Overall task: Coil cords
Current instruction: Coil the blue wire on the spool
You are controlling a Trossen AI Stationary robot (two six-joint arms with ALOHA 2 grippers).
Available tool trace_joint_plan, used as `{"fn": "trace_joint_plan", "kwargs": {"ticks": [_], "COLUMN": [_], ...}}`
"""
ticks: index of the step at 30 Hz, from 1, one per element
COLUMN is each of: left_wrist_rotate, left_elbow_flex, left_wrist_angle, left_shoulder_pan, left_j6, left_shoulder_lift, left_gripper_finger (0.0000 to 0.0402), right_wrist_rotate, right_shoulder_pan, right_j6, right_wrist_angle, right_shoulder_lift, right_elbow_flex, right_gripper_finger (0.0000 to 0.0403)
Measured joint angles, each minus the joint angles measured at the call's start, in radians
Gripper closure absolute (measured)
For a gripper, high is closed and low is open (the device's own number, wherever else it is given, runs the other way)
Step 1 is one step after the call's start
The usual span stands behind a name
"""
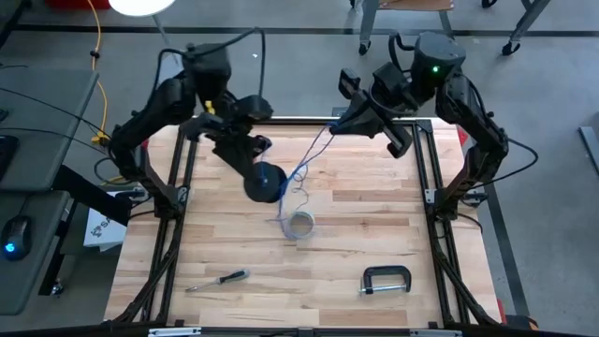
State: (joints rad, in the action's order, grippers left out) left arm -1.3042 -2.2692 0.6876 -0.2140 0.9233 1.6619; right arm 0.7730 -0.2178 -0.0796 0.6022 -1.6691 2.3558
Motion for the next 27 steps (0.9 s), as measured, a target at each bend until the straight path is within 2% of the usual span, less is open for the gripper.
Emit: {"fn": "trace_joint_plan", "kwargs": {"ticks": [5, 10, 17, 20, 27], "left_wrist_rotate": [0.014, 0.02, 0.005, 0.001, 0.001], "left_elbow_flex": [0.001, 0.0, 0.0, 0.0, 0.001], "left_wrist_angle": [0.004, -0.035, -0.063, -0.131, -0.33], "left_shoulder_pan": [0.011, 0.016, 0.026, 0.027, 0.032], "left_j6": [0.0, 0.0, 0.002, 0.008, -0.001], "left_shoulder_lift": [-0.02, -0.029, -0.02, -0.005, 0.01], "left_gripper_finger": [0.04, 0.04, 0.04, 0.04, 0.04], "right_wrist_rotate": [0.086, 0.101, 0.087, 0.054, 0.059], "right_shoulder_pan": [-0.067, -0.117, -0.106, -0.102, -0.067], "right_j6": [-0.059, -0.142, -0.159, -0.193, -0.323], "right_wrist_angle": [-0.012, -0.157, -0.309, -0.389, -0.549], "right_shoulder_lift": [0.001, -0.001, -0.08, -0.127, -0.234], "right_elbow_flex": [0.0, 0.0, 0.001, 0.001, -0.001], "right_gripper_finger": [0.0403, 0.0403, 0.0403, 0.0403, 0.0403]}}
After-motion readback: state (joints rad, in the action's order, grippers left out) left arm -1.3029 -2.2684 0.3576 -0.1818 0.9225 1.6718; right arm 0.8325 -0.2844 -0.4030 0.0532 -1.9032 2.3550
